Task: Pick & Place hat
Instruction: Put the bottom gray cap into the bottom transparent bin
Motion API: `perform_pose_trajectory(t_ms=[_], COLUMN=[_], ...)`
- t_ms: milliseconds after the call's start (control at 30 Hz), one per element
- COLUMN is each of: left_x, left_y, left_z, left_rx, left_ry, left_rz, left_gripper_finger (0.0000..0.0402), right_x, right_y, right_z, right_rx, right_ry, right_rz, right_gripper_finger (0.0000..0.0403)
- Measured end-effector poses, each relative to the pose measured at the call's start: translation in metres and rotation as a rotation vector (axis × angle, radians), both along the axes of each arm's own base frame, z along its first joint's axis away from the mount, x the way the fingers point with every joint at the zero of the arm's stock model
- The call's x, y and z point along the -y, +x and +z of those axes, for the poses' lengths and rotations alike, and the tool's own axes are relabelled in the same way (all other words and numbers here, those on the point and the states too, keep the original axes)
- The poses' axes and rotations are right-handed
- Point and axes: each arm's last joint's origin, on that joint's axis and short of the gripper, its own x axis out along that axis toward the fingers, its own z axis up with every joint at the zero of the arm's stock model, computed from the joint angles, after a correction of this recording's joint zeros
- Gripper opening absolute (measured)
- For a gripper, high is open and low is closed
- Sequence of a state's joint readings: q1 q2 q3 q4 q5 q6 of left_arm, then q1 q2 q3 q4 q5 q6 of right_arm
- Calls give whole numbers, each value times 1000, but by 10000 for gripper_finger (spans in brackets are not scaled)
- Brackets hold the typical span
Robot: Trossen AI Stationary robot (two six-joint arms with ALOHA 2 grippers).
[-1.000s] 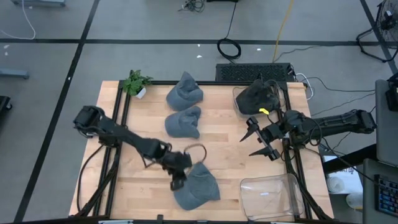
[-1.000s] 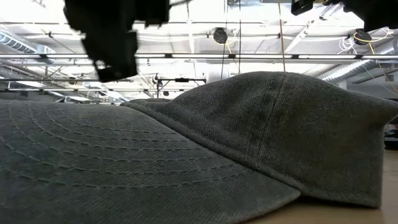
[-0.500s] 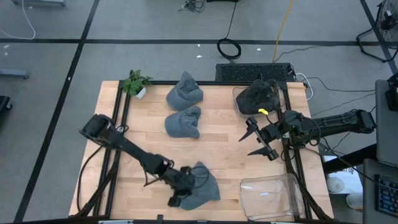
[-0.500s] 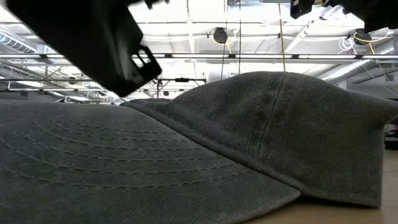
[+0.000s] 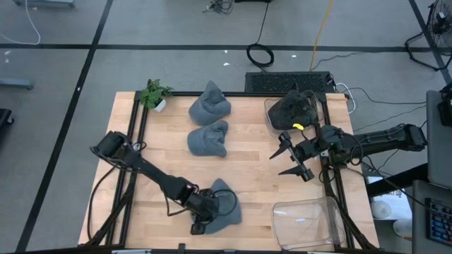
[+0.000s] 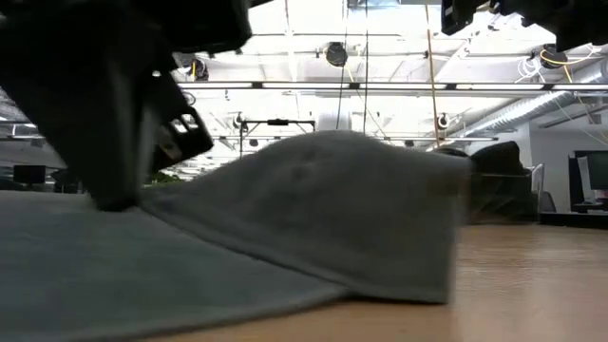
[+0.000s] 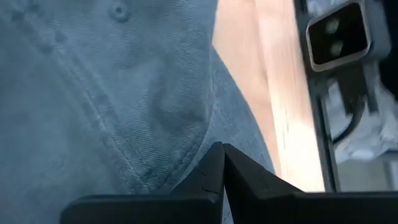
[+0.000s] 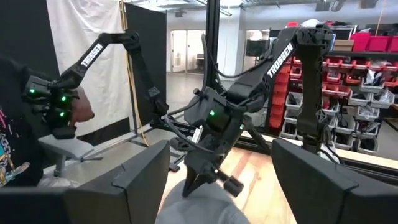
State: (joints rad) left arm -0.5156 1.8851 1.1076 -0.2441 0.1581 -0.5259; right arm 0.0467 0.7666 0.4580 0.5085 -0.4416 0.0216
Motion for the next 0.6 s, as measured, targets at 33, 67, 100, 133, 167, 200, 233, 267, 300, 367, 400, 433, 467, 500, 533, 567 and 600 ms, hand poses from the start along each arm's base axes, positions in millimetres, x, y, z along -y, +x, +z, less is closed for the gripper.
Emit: perform_pose_trajectory(t_ms=[33,67,100,133,167,200,233,267,300,367,400,433,467,500,533,567,600], left_x=[-2,-5,-9,-13,-17,-21,-26,-31,-35,-43,-45,-48,-50,-51,-53,-55,-56], left_y=[-3,-7,-11,-15,-20,-25,-29,-34,-40,-48,-52,-56,-59,-62,-64,-66,-68], left_z=[3,7,10,15,20,24,29,34,38,46,51,55,58,61,64,67,70], left_rx=[-16,-36,-61,-85,-103,-121,-138,-157,-179,-209,-214,-225,-234,-238,-238,-232,-220], left_ry=[18,38,61,84,119,159,197,235,270,313,328,343,357,367,379,395,401], left_rz=[-5,0,12,31,49,73,99,121,145,200,220,232,238,240,240,237,234], left_gripper_finger=[6,4,4,5,7,8,8,7,5,4,5,7,9,9,8,6,4], right_x=[0,0,0,0,0,0,0,0,0,0,0,0,0,0,0,0,0], right_y=[0,0,0,0,0,0,0,0,0,0,0,1,1,1,1,1,1], right_z=[0,0,-1,-1,-2,-2,-2,-2,-2,-3,-3,-3,-3,-3,-4,-4,-4], right_rx=[-2,-3,-5,-11,-15,-14,-14,-17,-20,-23,-26,-27,-30,-33,-36,-38,-39], right_ry=[0,0,-2,-5,-6,-7,-7,-7,-7,-7,-8,-8,-8,-8,-8,-10,-14], right_rz=[0,0,0,0,-1,-1,-1,-2,-2,-2,-3,-3,-3,-3,-4,-5,-14], right_gripper_finger=[270,270,270,270,270,270,270,270,270,270,270,270,270,270,270,270,270])
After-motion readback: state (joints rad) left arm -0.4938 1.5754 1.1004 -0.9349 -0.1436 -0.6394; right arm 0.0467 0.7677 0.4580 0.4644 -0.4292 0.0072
